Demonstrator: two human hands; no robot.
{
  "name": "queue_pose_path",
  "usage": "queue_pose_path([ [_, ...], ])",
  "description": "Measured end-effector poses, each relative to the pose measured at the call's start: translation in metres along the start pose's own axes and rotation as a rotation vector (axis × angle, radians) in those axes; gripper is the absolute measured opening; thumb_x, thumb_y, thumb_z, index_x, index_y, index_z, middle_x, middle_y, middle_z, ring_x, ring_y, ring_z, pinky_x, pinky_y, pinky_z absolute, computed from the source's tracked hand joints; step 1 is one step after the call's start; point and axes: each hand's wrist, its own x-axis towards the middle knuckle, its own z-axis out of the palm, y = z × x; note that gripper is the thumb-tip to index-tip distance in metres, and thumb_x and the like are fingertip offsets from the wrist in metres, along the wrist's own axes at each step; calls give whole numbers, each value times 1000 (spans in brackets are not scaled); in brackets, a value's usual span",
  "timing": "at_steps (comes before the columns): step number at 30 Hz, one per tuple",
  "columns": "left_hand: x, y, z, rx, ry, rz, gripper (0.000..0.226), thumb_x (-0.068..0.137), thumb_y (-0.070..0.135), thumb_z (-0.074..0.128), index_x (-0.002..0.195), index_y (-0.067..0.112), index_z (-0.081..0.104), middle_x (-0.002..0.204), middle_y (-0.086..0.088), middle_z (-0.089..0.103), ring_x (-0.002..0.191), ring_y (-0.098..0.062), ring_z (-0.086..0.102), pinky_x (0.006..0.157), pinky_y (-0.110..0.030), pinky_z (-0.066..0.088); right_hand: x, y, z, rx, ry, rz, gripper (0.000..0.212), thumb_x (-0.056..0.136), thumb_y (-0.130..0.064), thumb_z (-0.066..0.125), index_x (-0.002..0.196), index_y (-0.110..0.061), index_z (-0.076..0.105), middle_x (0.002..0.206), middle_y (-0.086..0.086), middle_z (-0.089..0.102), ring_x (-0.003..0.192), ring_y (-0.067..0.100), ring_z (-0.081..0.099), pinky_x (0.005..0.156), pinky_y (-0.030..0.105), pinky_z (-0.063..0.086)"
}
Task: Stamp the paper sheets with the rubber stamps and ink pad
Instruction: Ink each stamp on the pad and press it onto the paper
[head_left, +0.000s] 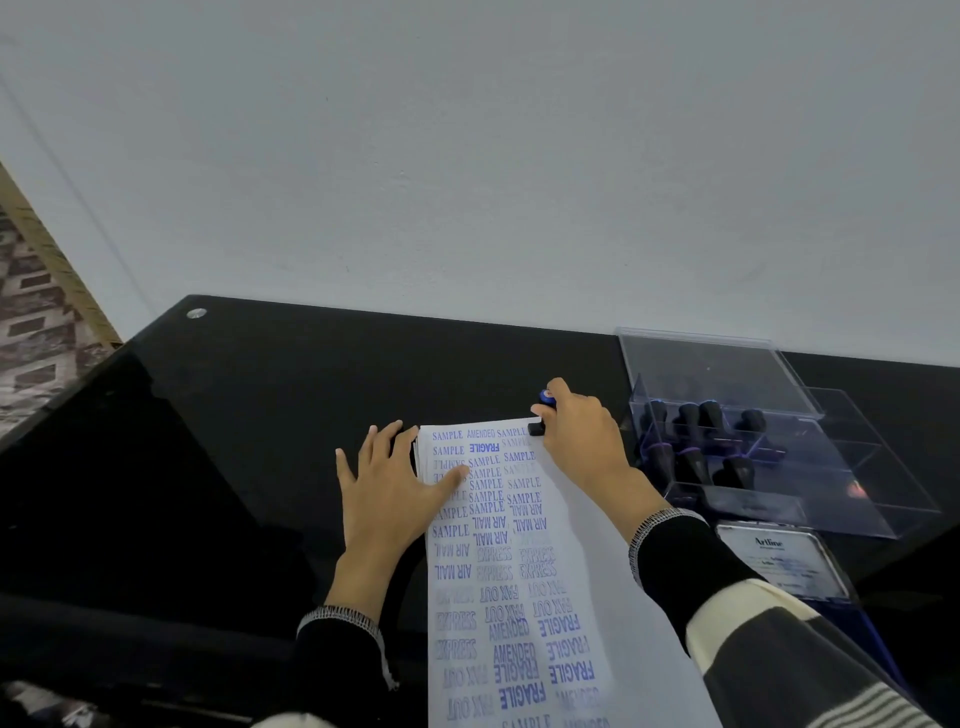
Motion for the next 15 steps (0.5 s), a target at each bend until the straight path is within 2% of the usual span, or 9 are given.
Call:
queue_pose_path([
  [2,1,0,1,5,-5,-1,88,76,80,43,146,27,33,157,7,22,148,-16,6,118,-51,-3,0,-1,1,3,9,3,30,97,-26,51,124,-13,47,104,7,64,86,18,59,65,23,37],
  [7,1,-2,3,-8,6,-3,88,75,81,44,144,28,36,156,7,24,148,-16,9,117,-52,-3,-11,2,9,50,61,11,24,98,-23,49,118,-11,47,100,9,62,76,15,45,64,24,36],
  [15,3,-2,3,-8,6,-4,85,75,80,46,143,30,37,156,7,25,148,-16,9,117,-52,-2,-3,4,7,82,37,-3,26,97,-24,51,119,-11,48,99,9,64,77,14,50,64,23,38],
])
